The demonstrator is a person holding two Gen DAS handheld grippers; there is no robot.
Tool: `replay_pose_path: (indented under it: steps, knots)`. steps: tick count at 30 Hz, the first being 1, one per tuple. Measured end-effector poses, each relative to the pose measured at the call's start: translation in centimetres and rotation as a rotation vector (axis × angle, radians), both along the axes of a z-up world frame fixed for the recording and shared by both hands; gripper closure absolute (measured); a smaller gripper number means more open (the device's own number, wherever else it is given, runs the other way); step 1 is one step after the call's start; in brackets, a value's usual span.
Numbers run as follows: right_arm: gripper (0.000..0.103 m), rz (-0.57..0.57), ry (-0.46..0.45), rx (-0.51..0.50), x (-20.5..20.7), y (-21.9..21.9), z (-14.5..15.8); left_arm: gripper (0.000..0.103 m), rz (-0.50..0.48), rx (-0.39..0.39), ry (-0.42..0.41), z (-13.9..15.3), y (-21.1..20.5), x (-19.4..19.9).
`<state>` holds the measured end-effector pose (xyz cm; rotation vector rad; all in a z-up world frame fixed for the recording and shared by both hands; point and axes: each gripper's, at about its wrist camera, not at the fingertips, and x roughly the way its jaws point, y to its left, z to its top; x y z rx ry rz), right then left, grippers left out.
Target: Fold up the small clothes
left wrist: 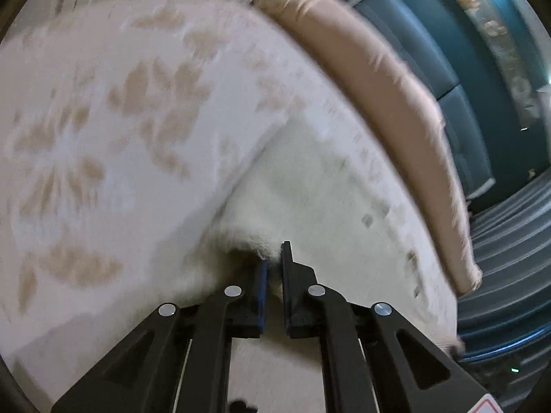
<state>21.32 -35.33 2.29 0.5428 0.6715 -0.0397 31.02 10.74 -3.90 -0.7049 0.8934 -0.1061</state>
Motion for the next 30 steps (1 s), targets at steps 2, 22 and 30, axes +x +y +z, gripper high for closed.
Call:
replay_pose_path:
  steps: [2, 22, 30]
  knots:
    - [0.096, -0.013, -0.066, -0.051, -0.7, -0.1, 0.7, 0.098, -0.008, 0.067, -0.021, 0.3, -0.1, 0.2]
    - [0.045, -0.088, 0.225, -0.099, -16.5, -4.2, -3.1, 0.051, -0.184, 0.282, 0.017, 1.7, 2.1, -13.3]
    - [0.039, -0.105, 0.395, 0.025, -30.1, -3.7, -7.3, 0.04, -0.176, 0.182, 0.194, 0.0, 5.1, -24.1]
